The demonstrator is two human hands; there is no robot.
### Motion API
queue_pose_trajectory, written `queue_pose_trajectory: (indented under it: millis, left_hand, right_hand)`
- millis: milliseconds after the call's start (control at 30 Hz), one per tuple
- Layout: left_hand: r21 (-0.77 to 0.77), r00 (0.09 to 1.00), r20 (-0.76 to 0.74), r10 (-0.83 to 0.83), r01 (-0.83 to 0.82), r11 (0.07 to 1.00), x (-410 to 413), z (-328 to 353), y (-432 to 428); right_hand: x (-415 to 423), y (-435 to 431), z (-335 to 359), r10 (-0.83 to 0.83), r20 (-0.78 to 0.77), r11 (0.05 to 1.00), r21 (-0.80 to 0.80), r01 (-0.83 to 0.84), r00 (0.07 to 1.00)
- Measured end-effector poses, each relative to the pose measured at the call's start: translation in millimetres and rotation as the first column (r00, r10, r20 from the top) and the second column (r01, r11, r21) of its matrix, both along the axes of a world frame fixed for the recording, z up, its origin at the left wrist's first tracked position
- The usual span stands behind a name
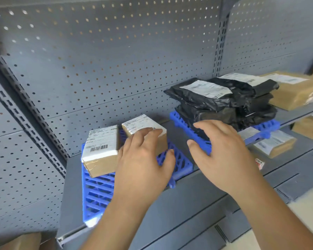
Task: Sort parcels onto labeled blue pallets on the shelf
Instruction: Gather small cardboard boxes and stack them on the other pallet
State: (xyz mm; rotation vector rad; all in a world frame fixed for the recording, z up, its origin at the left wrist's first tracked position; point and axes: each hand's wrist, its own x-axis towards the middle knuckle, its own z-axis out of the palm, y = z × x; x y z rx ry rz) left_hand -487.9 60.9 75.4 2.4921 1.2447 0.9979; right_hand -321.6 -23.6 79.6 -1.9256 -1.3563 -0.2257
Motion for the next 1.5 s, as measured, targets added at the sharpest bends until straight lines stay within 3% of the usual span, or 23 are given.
queue_pose_trajectory:
  millis: [400,700,967,1233,1500]
  left_hand:
    - [0.034,0.973,-0.038,-0.229,0.231,0.972,166.2,-1.0,-130.4]
    - [-0.053,0.889,-0.053,-0.455,0.453,0.890,295.4,-25.0,-225.3]
    - [-0.091,0.770,-0.105,-0.629,0.622,0.778,394.7,-43.1,-264.9]
    - [-0.121,0.628,-0.101,-0.772,0.762,0.636,510.4,-53.6,-270.6]
    - [-0.171,0.426,-0.066,-0.902,0.886,0.431,613.7,-58.6,-281.7]
  right_hand:
    - [140.5,-156.8,-3.1,-0.195,-0.033,0.981,0.001,0.196,0.980]
    - [231.6,-281.8,-25.4,-0.420,-0.113,0.907,-0.081,0.413,0.900]
    - [293.3,-344.5,-44.0,-0.624,-0.151,0.780,-0.190,0.597,0.767]
    - [371.8,-363.1,-40.2,-0.777,-0.086,0.620,-0.280,0.733,0.624]
    - [441.9,-376.2,-33.8,-0.898,-0.050,0.429,-0.317,0.846,0.437]
